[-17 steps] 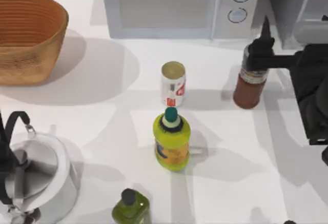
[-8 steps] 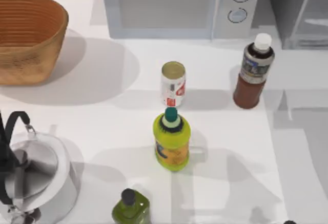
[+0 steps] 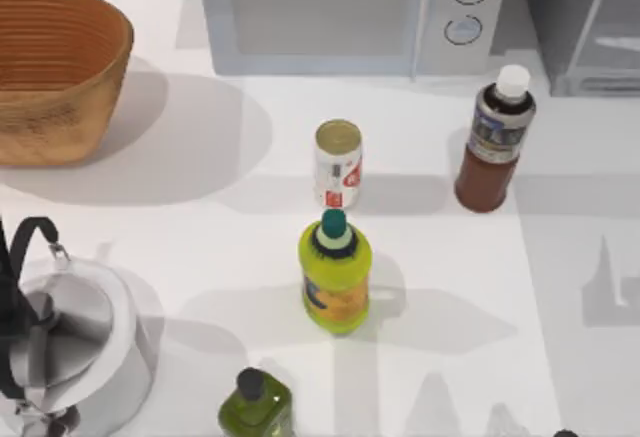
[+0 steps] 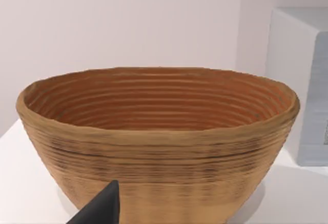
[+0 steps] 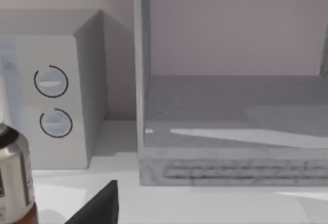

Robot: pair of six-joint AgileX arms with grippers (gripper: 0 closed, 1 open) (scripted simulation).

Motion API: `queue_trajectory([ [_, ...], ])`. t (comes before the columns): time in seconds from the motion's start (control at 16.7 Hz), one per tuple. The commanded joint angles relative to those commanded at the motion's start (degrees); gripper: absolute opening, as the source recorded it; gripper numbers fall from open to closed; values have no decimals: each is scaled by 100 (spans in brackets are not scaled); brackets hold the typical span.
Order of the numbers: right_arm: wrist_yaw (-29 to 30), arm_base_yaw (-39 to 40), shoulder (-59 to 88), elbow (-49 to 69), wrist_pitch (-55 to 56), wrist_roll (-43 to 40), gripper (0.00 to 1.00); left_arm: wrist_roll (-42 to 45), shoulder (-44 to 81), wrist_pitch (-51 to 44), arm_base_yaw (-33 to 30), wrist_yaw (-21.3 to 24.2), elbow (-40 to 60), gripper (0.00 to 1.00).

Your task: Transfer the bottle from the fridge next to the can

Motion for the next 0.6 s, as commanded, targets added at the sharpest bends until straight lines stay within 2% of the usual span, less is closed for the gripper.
queue_trajectory([
  [0.24,-247,-193,-657,-177,-520,2,100,0,0,0,0,0,0,100],
  [0.6,-245,-181,-658,-155,-528,2,100,0,0,0,0,0,0,100],
])
